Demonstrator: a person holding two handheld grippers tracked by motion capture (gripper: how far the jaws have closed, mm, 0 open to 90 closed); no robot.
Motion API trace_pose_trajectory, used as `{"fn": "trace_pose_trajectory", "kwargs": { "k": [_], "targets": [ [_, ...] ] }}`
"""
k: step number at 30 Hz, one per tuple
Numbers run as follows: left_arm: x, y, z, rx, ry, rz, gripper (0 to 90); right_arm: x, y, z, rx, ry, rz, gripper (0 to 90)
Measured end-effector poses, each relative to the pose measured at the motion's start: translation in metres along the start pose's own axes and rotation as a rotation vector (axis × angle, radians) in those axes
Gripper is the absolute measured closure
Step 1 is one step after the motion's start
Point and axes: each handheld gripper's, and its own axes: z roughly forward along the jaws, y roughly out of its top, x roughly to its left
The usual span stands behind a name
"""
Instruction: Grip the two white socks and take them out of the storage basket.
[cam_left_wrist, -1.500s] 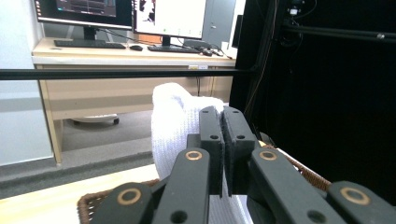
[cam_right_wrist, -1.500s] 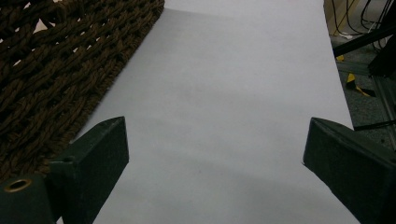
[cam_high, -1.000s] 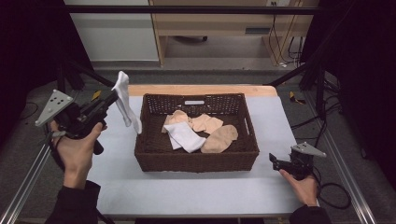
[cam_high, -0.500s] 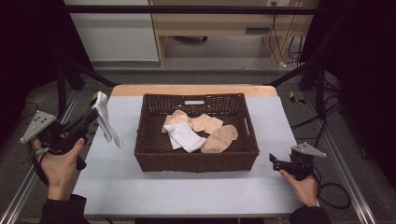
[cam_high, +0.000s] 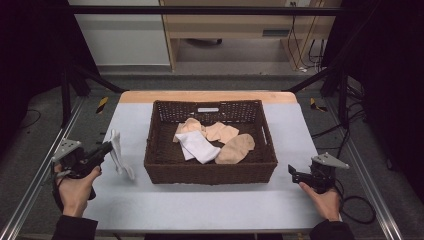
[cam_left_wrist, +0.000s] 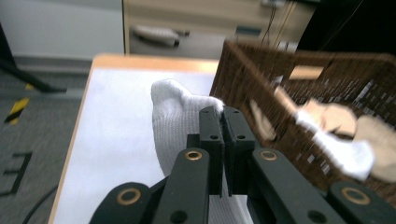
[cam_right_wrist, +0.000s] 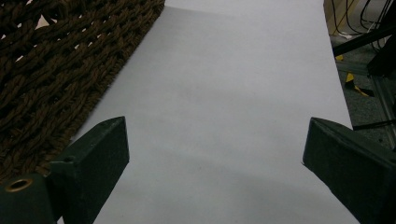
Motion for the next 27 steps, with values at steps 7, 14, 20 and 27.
{"fn": "trace_pose_trajectory", "kwargs": {
  "k": [7,14,20,27],
  "targets": [
    [0.004,-0.028,0.021,0.123,0.038,0.017,86.5,0.001,0.000,0.000,0.003,0.003,-0.004,7.3],
    [0.003,-0.042,0.035,0.168,0.049,0.040,68.5,0.001,-0.001,0.000,0.009,0.002,-0.004,7.3],
    [-0.003,-0.030,0.026,0.085,0.040,0.005,47.7,0.001,-0.001,0.000,0.013,0.002,-0.006,7.3],
    [-0.023,0.002,0.013,-0.010,0.013,0.023,44.8,0.000,0.000,0.000,0.006,0.000,0.001,7.3]
  ]
}}
